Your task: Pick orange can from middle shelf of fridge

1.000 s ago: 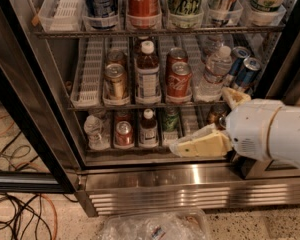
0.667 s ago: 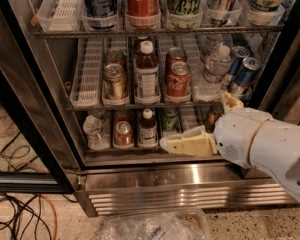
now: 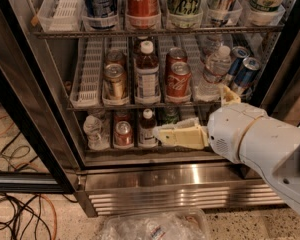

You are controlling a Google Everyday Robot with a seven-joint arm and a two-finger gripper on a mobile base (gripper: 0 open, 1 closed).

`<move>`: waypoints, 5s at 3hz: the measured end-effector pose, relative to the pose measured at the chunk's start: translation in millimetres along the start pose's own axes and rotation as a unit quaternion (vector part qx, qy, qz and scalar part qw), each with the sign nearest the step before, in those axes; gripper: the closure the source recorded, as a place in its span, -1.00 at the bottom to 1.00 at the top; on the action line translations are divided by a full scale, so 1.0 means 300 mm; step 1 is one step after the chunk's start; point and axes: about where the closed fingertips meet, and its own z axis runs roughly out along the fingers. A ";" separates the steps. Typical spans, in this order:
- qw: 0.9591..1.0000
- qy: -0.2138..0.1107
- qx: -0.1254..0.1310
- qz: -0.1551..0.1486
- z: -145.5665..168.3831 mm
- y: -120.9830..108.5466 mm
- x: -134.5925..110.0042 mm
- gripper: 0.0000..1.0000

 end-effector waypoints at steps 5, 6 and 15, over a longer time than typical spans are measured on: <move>0.994 -0.083 0.003 0.076 0.156 0.184 0.255 -1.00; 0.994 -0.082 0.003 0.076 0.155 0.182 0.258 -1.00; 0.975 -0.167 0.127 -0.066 0.487 0.342 0.132 -1.00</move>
Offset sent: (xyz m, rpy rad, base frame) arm -0.0097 0.0860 -0.0899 0.2235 -0.0869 -0.0323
